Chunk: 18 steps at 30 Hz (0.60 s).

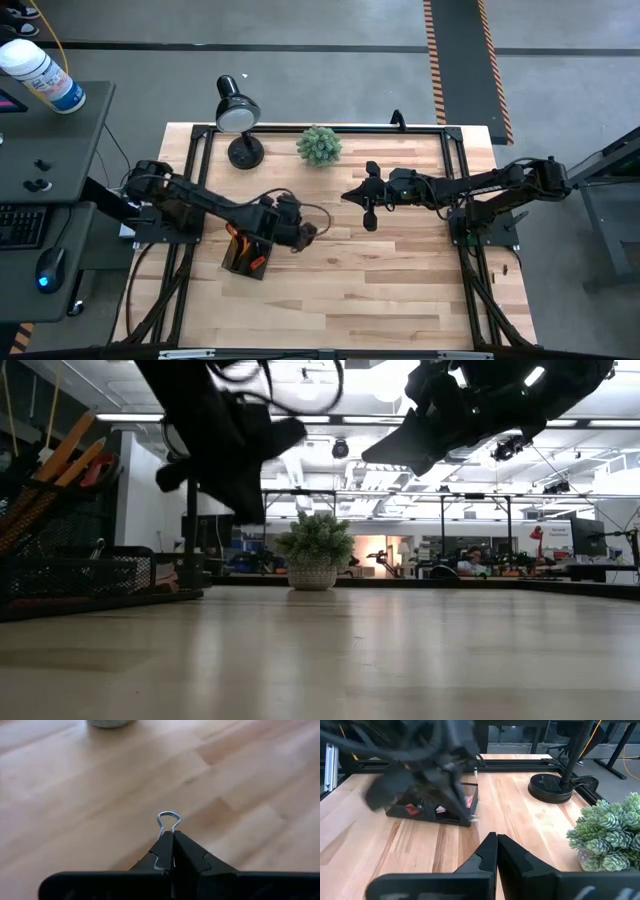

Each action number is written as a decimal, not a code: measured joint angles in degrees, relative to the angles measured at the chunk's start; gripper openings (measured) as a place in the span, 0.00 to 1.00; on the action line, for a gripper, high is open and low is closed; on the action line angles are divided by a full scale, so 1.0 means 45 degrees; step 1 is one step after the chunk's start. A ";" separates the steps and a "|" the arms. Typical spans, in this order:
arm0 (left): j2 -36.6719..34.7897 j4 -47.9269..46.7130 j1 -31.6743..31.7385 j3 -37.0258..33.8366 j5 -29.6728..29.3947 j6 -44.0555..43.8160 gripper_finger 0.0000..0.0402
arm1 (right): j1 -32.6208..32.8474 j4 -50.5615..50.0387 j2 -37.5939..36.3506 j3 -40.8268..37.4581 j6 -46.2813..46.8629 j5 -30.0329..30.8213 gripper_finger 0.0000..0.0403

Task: Pick and place office supplies into organizer
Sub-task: Put the black binder clip into the desk organizer

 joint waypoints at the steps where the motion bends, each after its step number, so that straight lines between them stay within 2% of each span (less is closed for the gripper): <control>1: -0.0135 0.0024 -0.0240 0.0000 0.0075 -0.0094 0.00 | 0.0000 -0.0009 0.0000 0.0000 -0.0004 0.0000 0.00; 5: -0.0415 -0.0396 -0.1294 0.0344 0.0122 -0.0451 0.00 | 0.0000 -0.0049 0.0000 0.0000 -0.0002 0.0000 0.01; 10: -0.0220 -0.2448 -0.2206 0.2252 0.0193 -0.0464 0.00 | 0.0000 -0.0014 0.0000 0.0000 0.0000 -0.0005 0.01; 14: 0.0180 -0.4520 -0.2666 0.4062 0.0283 0.0088 0.00 | 0.0000 0.0000 0.0000 0.0000 0.0065 -0.0011 0.01; 18: 0.1001 -0.7306 -0.3030 0.5770 0.1144 0.0125 0.00 | 0.0000 -0.0106 0.0000 0.0000 0.0230 -0.0040 0.00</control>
